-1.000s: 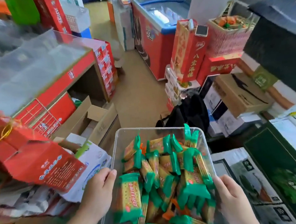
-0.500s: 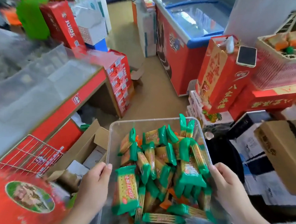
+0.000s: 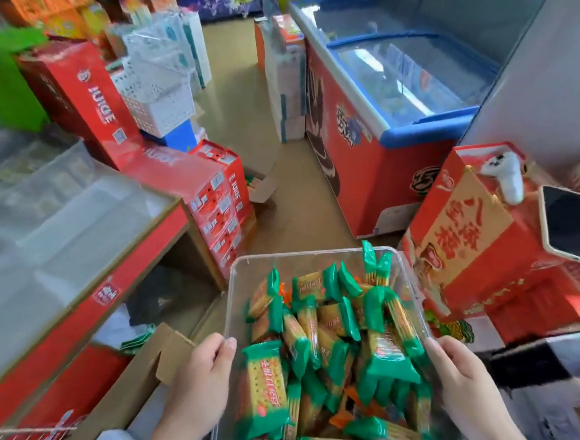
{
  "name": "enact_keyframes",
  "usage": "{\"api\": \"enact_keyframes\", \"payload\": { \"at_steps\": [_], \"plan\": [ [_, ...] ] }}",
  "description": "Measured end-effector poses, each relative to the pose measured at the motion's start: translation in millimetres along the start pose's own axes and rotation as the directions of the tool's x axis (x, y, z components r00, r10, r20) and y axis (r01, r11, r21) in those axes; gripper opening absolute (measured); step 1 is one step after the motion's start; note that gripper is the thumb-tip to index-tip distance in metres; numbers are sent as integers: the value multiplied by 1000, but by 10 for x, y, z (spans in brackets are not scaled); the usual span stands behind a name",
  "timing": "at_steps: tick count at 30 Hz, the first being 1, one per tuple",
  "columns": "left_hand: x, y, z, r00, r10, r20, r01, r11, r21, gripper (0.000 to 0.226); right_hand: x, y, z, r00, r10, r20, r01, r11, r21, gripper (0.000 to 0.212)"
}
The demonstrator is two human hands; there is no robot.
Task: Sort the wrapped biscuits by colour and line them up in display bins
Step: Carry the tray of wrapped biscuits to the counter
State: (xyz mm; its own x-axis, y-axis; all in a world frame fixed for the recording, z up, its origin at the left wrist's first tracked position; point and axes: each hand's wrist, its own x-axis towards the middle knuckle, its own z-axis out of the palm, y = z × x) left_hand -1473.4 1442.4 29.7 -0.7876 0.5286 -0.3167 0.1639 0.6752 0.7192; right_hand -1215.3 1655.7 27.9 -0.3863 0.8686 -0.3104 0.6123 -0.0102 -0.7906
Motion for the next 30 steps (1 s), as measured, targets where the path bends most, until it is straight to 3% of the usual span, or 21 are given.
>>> {"api": "enact_keyframes", "payload": {
  "at_steps": [3,7,16,22,30],
  "plan": [
    [727,397,-156,998,63,26,-65,993,98,40,566,-383,88,999,18,-42,-17,1000,4,39],
    [1604,627,-249,997,67,32,-67,998,-13,42,1246,-833,198,996,44,-75,-44,999,3,39],
    [3244,1199,-239,1000,18,-13,-19,999,-31,42,3112,-1508,483,998,-45,-32,47,997,55,35],
    [4142,1529,-195,974,-86,-209,68,993,-94,43,4792,-2205,751,972,-176,157,170,984,49,38],
    [4613,1675,-434,838,-349,-421,235,925,-299,41,6133,-3345,1423,819,-316,478,362,932,-3,34]
  ]
}}
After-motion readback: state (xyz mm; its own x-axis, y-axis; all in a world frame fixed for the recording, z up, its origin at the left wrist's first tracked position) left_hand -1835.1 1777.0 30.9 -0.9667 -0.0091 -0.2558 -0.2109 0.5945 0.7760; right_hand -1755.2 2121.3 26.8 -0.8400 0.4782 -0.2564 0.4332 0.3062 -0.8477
